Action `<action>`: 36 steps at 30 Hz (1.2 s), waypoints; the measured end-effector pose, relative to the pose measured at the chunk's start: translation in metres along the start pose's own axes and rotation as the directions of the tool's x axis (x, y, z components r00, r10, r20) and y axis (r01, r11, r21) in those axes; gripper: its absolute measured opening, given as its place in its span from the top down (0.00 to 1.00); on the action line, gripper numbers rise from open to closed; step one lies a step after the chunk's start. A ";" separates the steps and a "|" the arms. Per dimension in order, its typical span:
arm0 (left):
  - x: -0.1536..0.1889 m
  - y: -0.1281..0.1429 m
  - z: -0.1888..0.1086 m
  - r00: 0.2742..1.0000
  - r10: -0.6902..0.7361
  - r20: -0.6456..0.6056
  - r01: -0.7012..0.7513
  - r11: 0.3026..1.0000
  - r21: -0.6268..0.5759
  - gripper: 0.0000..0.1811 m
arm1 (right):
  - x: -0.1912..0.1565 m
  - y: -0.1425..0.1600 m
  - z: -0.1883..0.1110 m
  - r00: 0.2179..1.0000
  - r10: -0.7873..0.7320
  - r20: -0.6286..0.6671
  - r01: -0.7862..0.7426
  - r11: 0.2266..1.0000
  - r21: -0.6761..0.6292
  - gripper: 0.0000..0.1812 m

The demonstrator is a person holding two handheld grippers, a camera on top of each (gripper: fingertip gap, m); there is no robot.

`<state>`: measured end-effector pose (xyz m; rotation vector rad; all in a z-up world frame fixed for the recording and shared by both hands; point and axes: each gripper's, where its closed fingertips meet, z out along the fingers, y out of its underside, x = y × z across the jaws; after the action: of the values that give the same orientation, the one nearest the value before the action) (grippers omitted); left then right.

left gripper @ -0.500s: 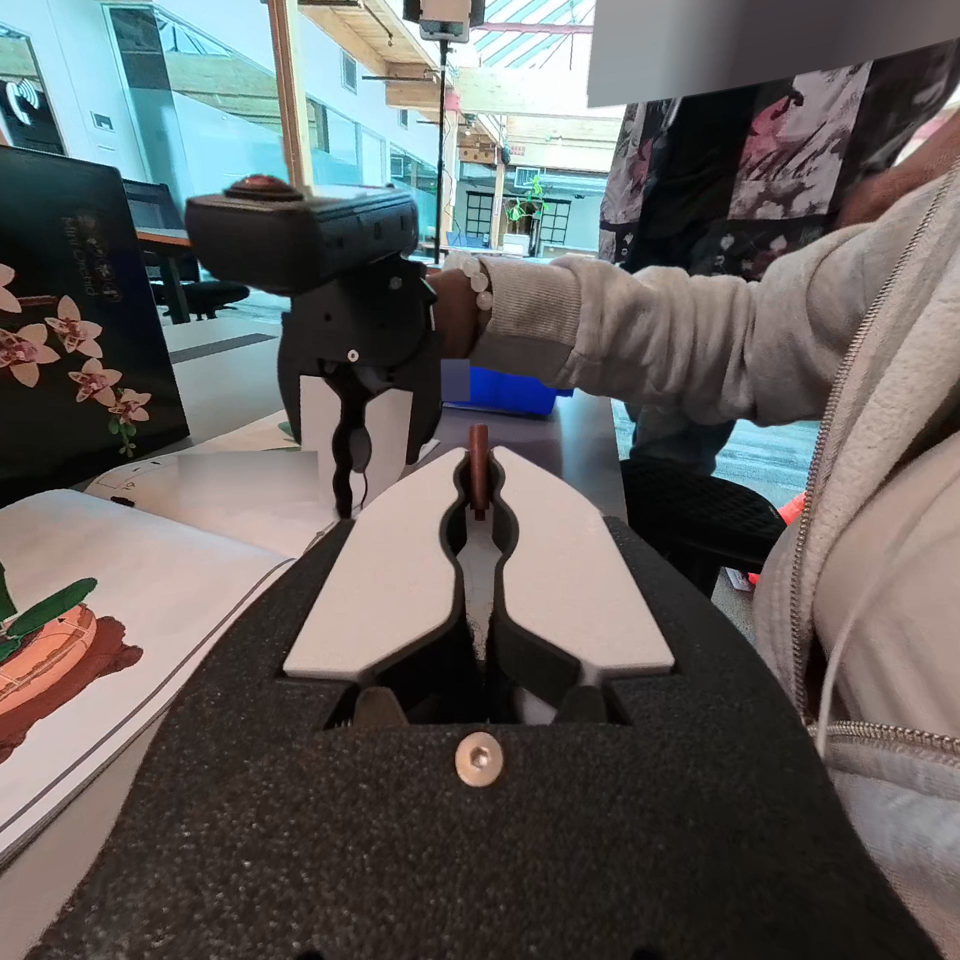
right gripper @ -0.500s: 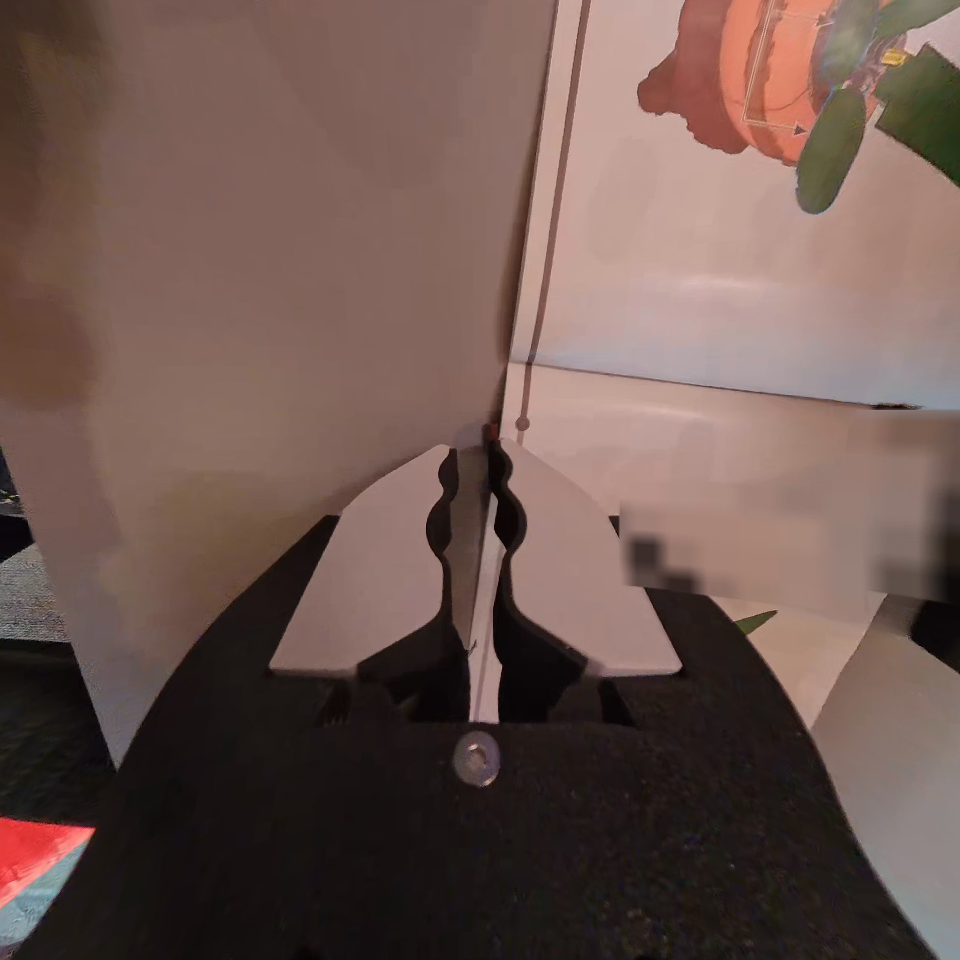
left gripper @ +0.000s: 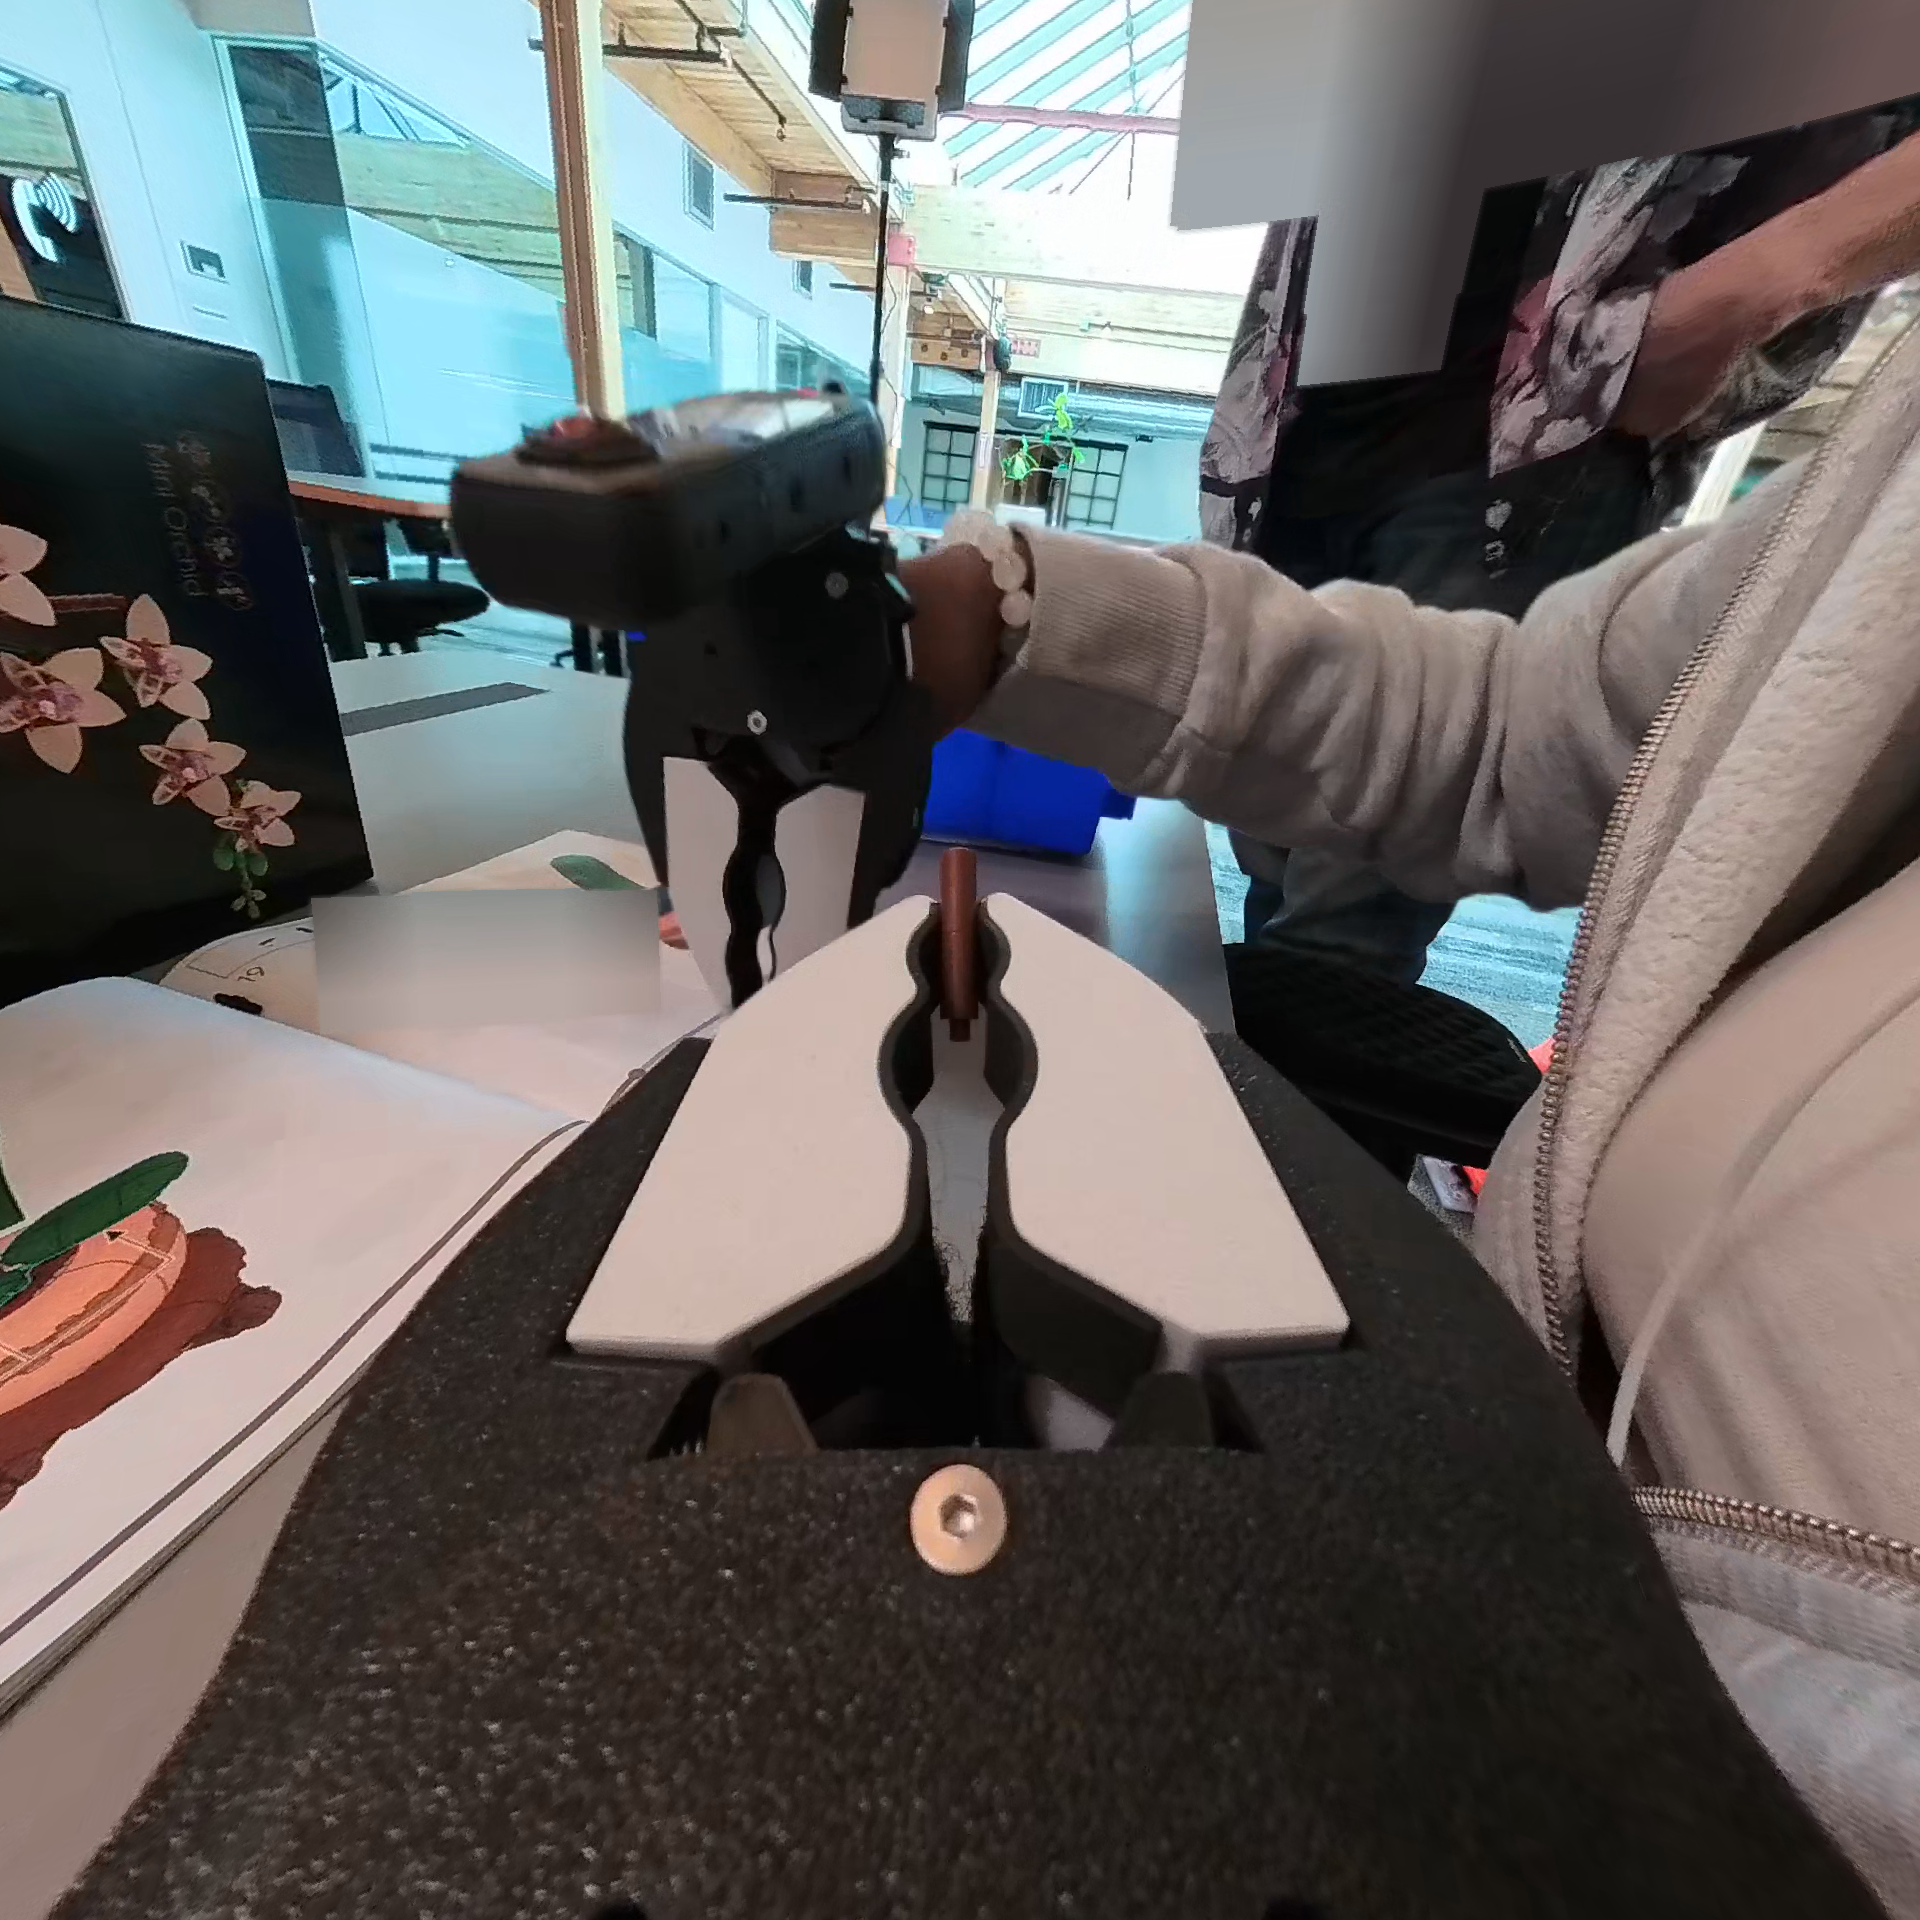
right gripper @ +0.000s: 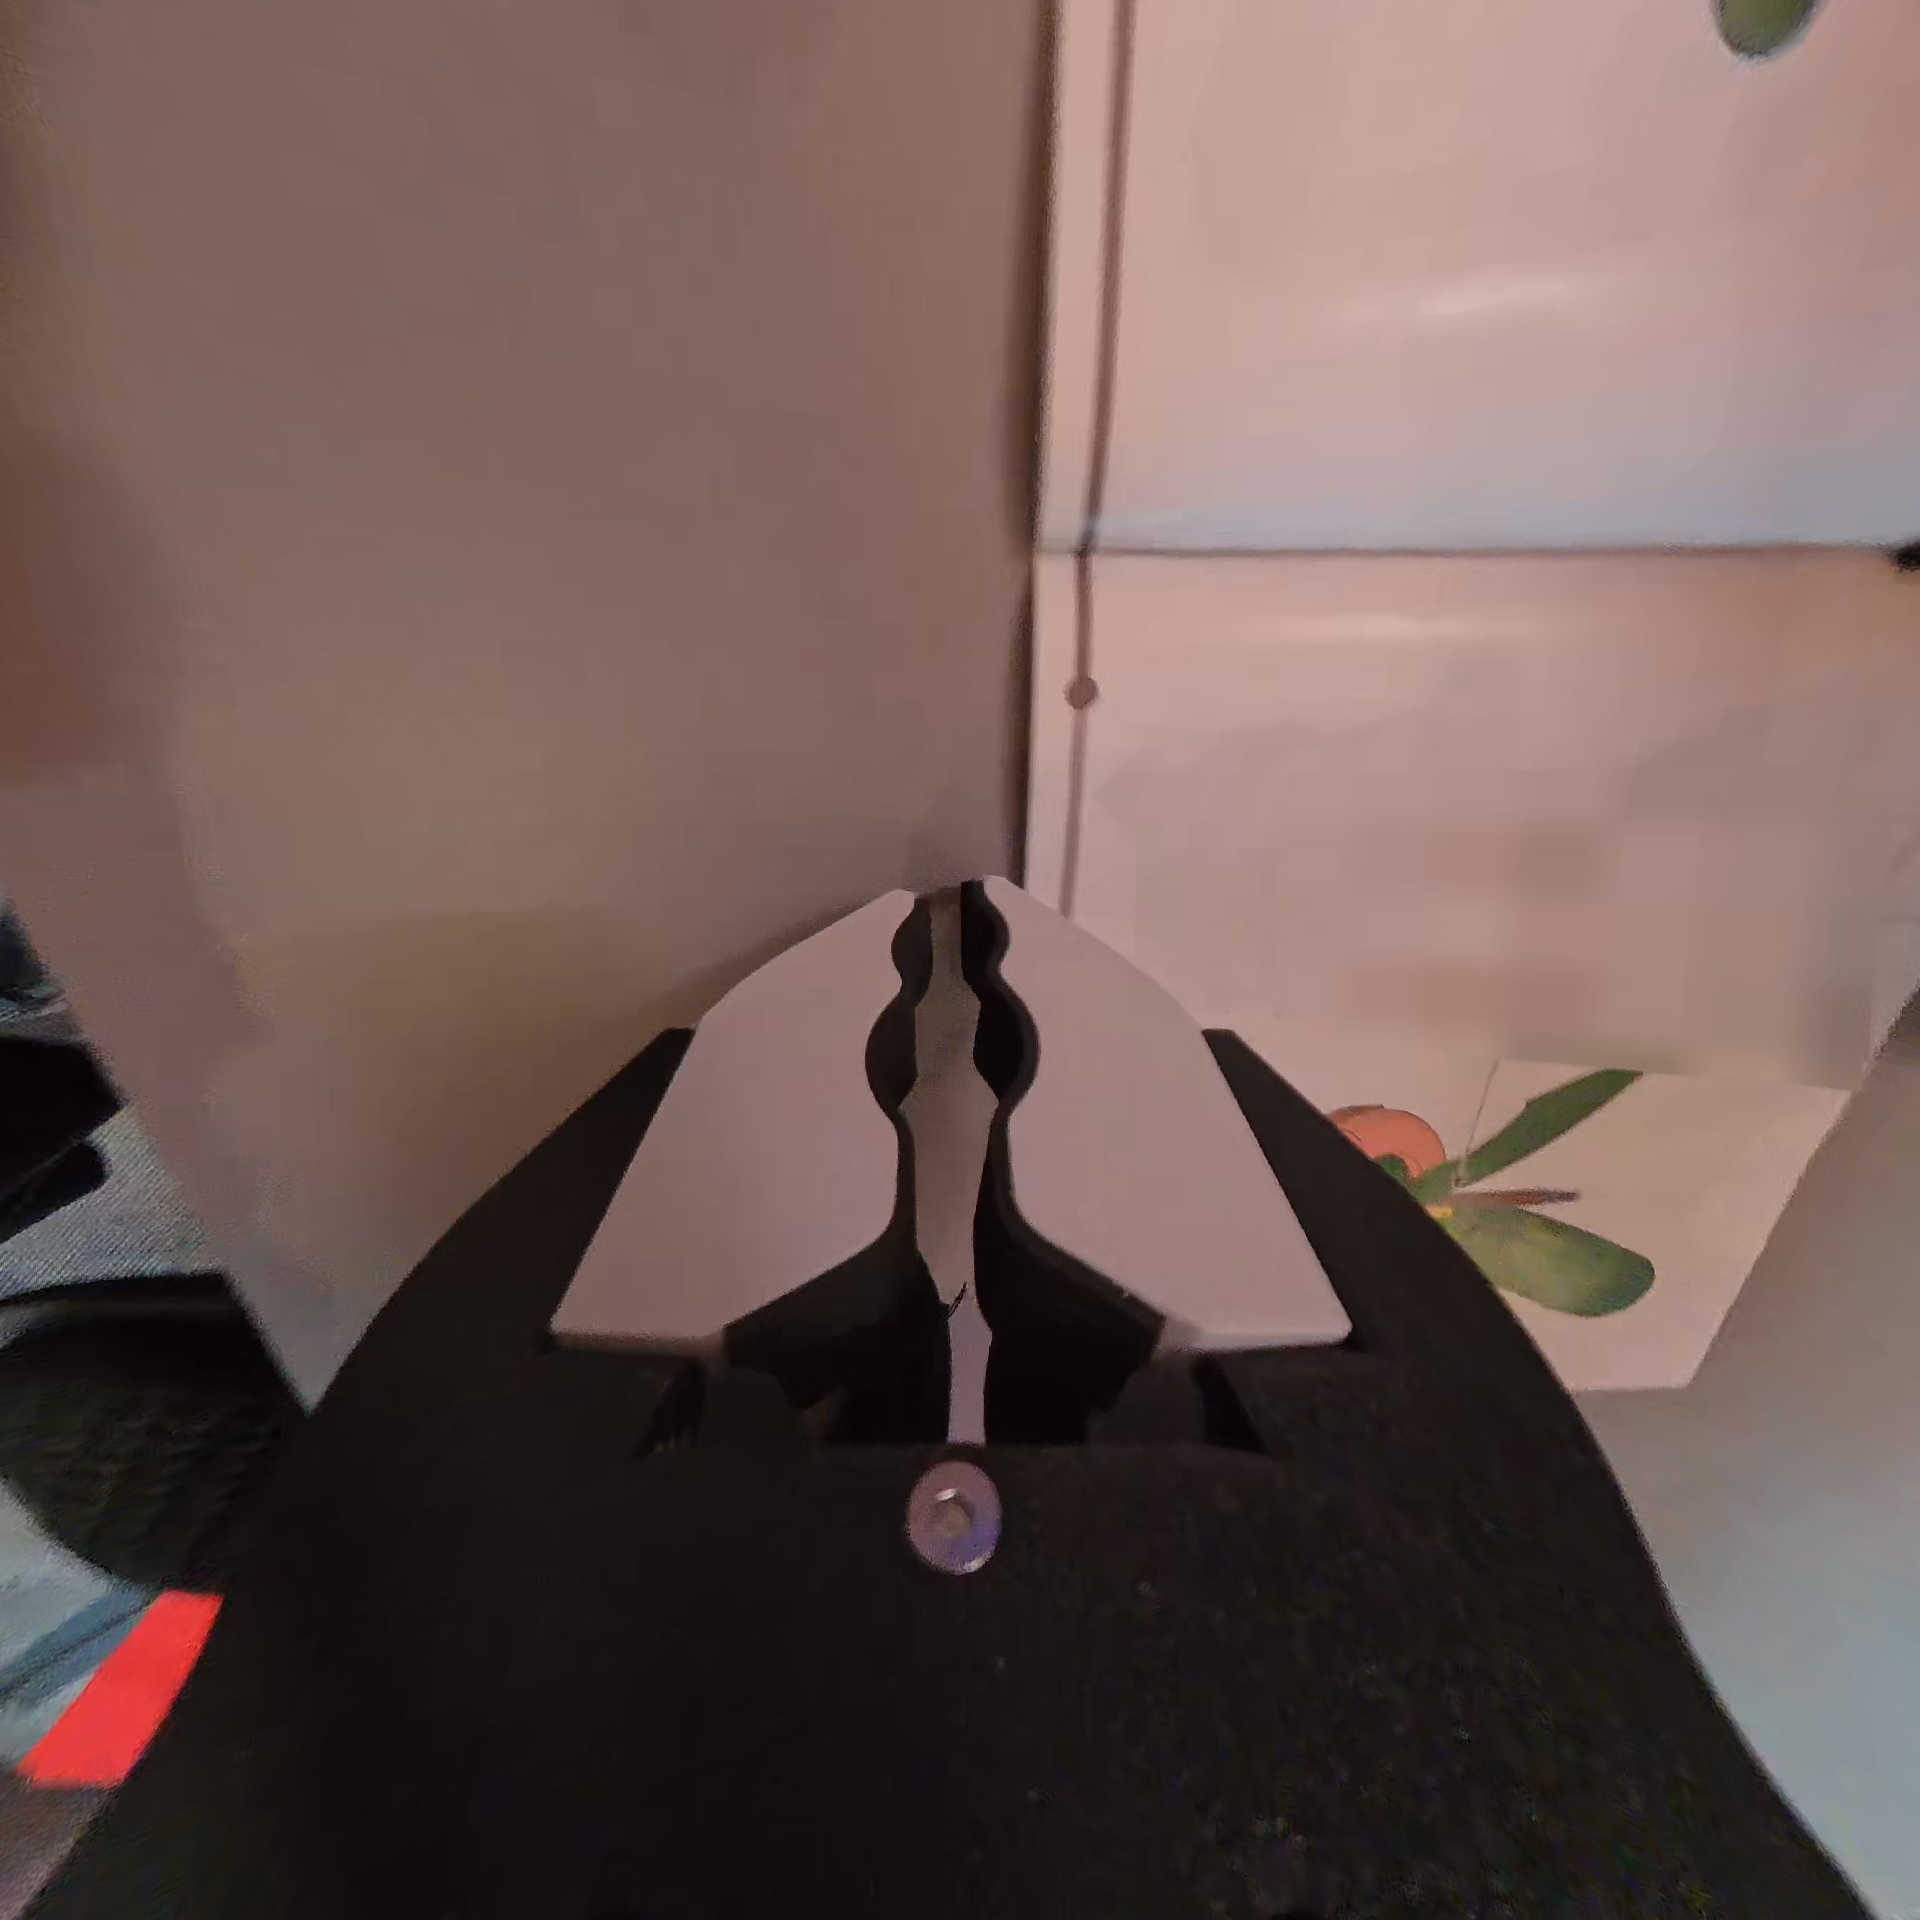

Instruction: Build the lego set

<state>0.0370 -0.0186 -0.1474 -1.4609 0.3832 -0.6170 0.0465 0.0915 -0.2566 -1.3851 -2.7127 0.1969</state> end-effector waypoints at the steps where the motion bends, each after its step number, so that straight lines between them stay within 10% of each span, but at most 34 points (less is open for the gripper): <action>1: 0.000 0.000 0.000 1.000 -0.004 -0.001 0.004 1.000 0.002 0.98 | 0.005 0.002 0.003 0.999 0.014 -0.030 -0.014 1.000 0.015 0.97; 21: 0.003 0.004 0.003 0.999 0.038 0.007 -0.038 0.999 -0.035 0.98 | 0.039 -0.016 0.001 0.909 0.294 -0.294 -0.137 0.879 0.456 0.97; 36: 0.004 0.006 0.004 0.999 0.053 0.011 -0.052 0.998 -0.046 0.98 | 0.040 -0.029 -0.006 0.841 0.134 -0.524 0.096 0.917 0.387 0.81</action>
<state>0.0438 -0.0174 -0.1524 -1.4926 0.4275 -0.5603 0.0004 0.1079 -0.2449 -1.1296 -2.0451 0.2904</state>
